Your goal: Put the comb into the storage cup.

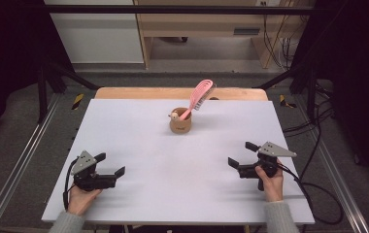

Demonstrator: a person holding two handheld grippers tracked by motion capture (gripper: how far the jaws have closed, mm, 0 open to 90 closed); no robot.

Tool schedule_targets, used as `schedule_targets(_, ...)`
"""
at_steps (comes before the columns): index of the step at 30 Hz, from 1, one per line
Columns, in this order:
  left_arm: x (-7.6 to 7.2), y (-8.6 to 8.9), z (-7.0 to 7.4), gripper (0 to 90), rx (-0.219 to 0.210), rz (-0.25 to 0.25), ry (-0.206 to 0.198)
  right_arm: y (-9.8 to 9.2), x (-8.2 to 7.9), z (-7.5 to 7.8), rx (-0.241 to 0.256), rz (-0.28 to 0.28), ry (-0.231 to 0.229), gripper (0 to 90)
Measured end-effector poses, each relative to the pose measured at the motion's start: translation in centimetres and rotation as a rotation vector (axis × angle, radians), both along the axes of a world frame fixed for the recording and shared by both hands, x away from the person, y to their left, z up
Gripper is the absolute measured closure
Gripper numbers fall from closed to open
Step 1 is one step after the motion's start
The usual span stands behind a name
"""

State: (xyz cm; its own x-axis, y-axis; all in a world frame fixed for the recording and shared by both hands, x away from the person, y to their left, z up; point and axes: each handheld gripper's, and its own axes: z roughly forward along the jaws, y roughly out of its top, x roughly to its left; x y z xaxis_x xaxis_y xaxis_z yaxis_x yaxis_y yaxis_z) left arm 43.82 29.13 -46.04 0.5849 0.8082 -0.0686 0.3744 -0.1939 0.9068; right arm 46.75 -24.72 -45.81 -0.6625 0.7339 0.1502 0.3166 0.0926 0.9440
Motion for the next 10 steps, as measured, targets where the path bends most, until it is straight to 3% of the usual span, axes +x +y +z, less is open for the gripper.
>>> schedule_targets(4,-0.02,-0.05,0.03,3.5,0.004,-0.002,-0.002,-0.5,-0.23,-0.67,-0.005,0.012,0.023,0.4)
schedule_targets(10,-0.01,-0.06,0.06,3.5,0.002,-0.002,-0.003,-0.85,-0.5,-0.9,-0.002,0.01,0.013,0.4)
